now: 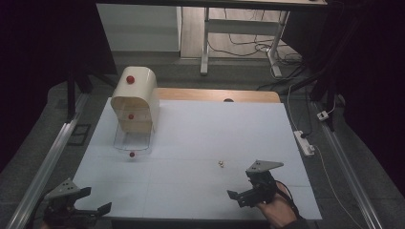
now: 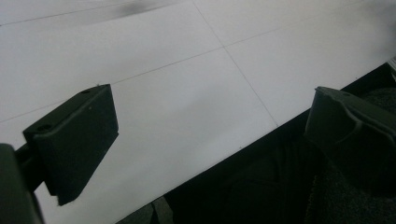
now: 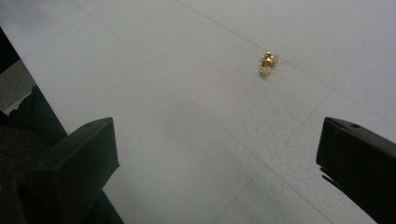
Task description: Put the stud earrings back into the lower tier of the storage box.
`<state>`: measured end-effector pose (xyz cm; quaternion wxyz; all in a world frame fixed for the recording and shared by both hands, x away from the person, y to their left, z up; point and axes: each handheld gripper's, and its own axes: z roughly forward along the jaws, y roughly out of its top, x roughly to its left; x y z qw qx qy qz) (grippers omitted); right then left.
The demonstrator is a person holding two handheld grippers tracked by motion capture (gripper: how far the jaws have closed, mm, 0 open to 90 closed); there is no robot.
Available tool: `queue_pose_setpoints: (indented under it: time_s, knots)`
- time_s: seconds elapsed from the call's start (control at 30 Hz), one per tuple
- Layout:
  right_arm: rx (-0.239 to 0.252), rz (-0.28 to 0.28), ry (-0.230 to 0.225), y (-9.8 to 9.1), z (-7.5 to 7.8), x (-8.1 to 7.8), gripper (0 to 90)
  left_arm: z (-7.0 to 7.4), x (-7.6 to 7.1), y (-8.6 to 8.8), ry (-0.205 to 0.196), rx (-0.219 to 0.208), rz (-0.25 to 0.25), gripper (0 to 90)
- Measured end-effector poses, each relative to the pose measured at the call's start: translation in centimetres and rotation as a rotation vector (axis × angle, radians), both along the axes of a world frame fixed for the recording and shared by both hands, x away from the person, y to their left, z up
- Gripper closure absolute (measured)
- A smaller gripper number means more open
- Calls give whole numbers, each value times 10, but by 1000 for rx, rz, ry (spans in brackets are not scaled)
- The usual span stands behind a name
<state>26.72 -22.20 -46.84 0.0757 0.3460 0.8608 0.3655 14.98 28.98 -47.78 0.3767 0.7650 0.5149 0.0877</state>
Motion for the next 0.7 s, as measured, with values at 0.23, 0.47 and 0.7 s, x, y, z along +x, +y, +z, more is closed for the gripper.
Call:
queue_pose_setpoints:
  time_s: [0.23,0.47,0.7]
  knots:
    - [-21,22,-6,12,-6,6,0,0,0,0,1,1,-1,23]
    - [-29,38,5,22,-11,14,0,0,0,0,2,2,-1,23]
    - [-52,61,16,32,-16,24,0,0,1,-1,4,7,-3,24]
